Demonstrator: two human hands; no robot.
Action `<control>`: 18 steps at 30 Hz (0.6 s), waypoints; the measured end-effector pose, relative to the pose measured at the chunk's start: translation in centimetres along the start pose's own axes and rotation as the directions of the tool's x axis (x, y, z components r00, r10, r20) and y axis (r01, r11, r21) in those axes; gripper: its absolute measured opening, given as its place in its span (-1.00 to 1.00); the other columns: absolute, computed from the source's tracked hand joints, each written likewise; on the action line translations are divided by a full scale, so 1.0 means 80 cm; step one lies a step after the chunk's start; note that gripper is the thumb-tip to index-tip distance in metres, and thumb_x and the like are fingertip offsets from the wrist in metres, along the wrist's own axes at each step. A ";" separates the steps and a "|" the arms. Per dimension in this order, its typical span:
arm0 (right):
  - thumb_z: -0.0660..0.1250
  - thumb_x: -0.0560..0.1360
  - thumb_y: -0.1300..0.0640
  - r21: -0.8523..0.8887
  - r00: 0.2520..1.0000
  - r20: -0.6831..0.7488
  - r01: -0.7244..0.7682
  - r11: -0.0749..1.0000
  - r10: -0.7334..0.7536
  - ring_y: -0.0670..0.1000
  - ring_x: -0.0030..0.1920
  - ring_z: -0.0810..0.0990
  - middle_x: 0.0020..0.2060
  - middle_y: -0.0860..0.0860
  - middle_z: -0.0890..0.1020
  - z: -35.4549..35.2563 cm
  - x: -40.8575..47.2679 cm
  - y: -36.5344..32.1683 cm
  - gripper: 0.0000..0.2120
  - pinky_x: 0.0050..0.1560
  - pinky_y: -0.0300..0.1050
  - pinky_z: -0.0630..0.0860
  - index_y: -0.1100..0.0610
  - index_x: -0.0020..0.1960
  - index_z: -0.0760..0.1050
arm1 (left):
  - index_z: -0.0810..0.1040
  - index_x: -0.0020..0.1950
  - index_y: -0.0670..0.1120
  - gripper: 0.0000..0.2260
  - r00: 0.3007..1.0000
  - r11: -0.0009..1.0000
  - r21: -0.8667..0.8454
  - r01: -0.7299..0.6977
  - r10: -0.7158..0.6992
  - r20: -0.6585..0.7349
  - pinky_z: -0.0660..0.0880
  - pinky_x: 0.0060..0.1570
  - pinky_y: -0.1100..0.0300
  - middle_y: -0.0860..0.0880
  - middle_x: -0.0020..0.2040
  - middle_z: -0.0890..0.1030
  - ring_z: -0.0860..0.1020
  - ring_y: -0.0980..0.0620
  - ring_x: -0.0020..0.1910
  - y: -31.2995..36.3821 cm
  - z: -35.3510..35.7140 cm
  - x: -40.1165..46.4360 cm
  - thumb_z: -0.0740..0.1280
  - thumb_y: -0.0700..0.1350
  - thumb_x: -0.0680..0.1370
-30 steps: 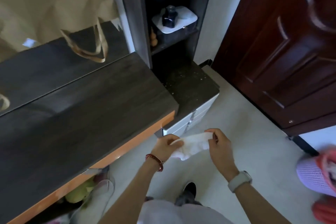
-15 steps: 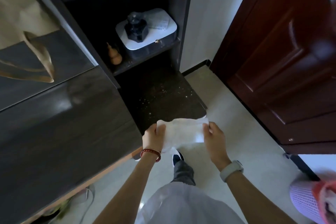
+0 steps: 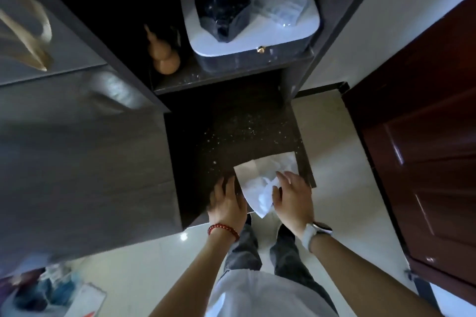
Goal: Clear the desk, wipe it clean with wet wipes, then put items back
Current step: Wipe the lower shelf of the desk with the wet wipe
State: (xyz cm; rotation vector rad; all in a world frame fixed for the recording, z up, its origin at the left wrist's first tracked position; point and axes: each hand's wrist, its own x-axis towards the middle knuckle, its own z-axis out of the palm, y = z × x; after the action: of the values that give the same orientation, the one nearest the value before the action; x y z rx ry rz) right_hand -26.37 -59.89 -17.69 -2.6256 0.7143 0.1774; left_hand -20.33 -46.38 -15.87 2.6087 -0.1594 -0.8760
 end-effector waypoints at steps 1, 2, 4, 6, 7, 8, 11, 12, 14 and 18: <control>0.19 0.44 -0.02 -0.031 0.999 0.027 -0.020 0.999 0.021 0.21 -0.03 0.59 -0.02 0.20 0.61 0.005 0.006 -0.004 -0.61 -0.09 0.06 0.55 0.19 0.13 0.53 | 0.23 0.41 -0.07 -0.59 0.999 1.000 0.004 0.012 -0.012 -0.032 0.32 0.29 -0.06 -0.14 0.43 0.23 0.27 -0.19 0.34 -0.003 0.006 -0.002 0.14 -0.07 0.55; 0.27 0.41 -0.05 -0.053 0.999 0.034 -0.033 0.998 0.034 0.20 -0.04 0.57 -0.03 0.20 0.60 0.011 0.011 -0.006 -0.59 -0.12 0.03 0.54 0.16 0.16 0.51 | 0.30 0.37 -0.10 -0.61 0.997 0.999 -0.026 0.024 -0.026 -0.072 0.35 0.25 -0.08 -0.17 0.39 0.31 0.33 -0.23 0.29 -0.006 0.014 -0.002 0.13 -0.08 0.54; 0.41 0.35 0.03 -0.073 0.999 0.046 -0.016 0.997 0.020 0.24 -0.06 0.54 -0.07 0.21 0.57 0.017 0.020 -0.005 -0.59 -0.17 0.04 0.52 0.14 0.15 0.51 | 0.44 0.25 -0.18 -0.62 0.985 0.991 -0.136 0.017 -0.039 -0.167 0.41 0.15 -0.12 -0.24 0.25 0.46 0.44 -0.30 0.14 -0.007 0.030 -0.002 0.15 -0.12 0.46; 0.39 0.36 0.24 0.012 0.998 0.067 0.013 1.000 -0.014 0.29 -0.03 0.52 -0.10 0.24 0.56 0.015 0.025 0.004 -0.71 -0.14 0.06 0.50 0.19 0.08 0.53 | 0.49 0.18 -0.22 -0.69 0.962 0.961 -0.275 0.012 -0.086 -0.258 0.45 0.10 -0.07 -0.27 0.15 0.50 0.49 -0.27 0.06 -0.001 0.039 -0.002 0.19 -0.19 0.47; 0.33 0.38 0.34 0.106 0.997 0.076 0.015 0.994 -0.023 0.28 -0.01 0.53 -0.08 0.24 0.56 0.010 0.026 0.011 -0.75 -0.11 0.03 0.50 0.23 0.06 0.55 | 0.48 0.18 -0.22 -0.73 0.950 0.927 -0.374 0.035 -0.146 -0.275 0.47 0.08 -0.02 -0.27 0.14 0.49 0.50 -0.23 0.04 0.004 0.041 -0.002 0.23 -0.23 0.49; 0.28 0.40 0.40 0.219 0.995 0.084 0.026 0.975 -0.046 0.21 0.00 0.55 -0.07 0.21 0.56 0.000 0.027 0.017 -0.76 -0.08 -0.07 0.49 0.25 0.04 0.55 | 0.47 0.18 -0.22 -0.74 0.941 0.866 -0.497 0.058 -0.214 -0.263 0.48 0.06 0.04 -0.26 0.15 0.49 0.52 -0.17 0.01 0.008 0.042 -0.002 0.25 -0.25 0.50; 0.23 0.42 0.47 0.556 0.971 0.085 0.141 0.819 -0.224 -0.18 -0.15 0.52 -0.13 0.05 0.53 -0.054 0.030 0.021 -0.76 -0.15 -0.46 0.38 0.23 -0.03 0.55 | 0.47 0.16 -0.16 -0.77 0.912 0.591 -0.800 0.105 -0.379 -0.160 0.48 -0.01 0.19 -0.23 0.17 0.51 0.52 0.02 -0.08 0.024 0.038 -0.002 0.29 -0.20 0.51; 0.21 0.44 0.47 0.653 0.949 0.122 0.145 0.744 -0.292 -0.21 -0.18 0.50 -0.14 0.01 0.52 -0.078 0.031 0.021 -0.75 -0.17 -0.46 0.39 0.21 -0.04 0.54 | 0.47 0.15 -0.12 -0.79 0.907 0.456 -0.882 0.114 -0.411 -0.095 0.49 0.00 0.17 -0.20 0.19 0.52 0.53 0.03 -0.06 0.033 0.031 -0.005 0.28 -0.14 0.52; 0.19 0.49 0.44 0.764 0.901 0.217 0.083 0.640 -0.377 -0.23 -0.17 0.50 -0.13 -0.01 0.53 -0.116 0.036 0.022 -0.76 -0.17 -0.46 0.40 0.15 -0.04 0.52 | 0.46 0.13 -0.07 -0.73 0.938 0.169 -0.968 0.188 -0.323 0.126 0.53 -0.05 0.22 -0.08 0.16 0.54 0.59 0.12 -0.06 0.050 0.016 -0.013 0.17 0.05 0.55; 0.21 0.51 0.37 0.700 0.870 0.288 0.095 0.708 -0.401 -0.25 -0.14 0.52 -0.13 -0.07 0.56 -0.132 0.051 0.045 -0.70 -0.13 -0.45 0.40 -0.03 -0.09 0.50 | 0.34 0.33 -0.08 -0.42 0.948 -0.057 -0.946 0.319 0.025 0.318 0.55 -0.13 0.21 -0.01 0.01 0.58 0.61 0.16 -0.10 0.064 0.011 -0.026 0.06 0.25 0.45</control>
State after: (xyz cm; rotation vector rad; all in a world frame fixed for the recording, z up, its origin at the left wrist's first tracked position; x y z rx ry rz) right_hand -24.55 -68.96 -10.32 -1.8547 0.1842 0.3260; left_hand -22.43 -50.89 -13.34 1.0018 0.5751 -0.8367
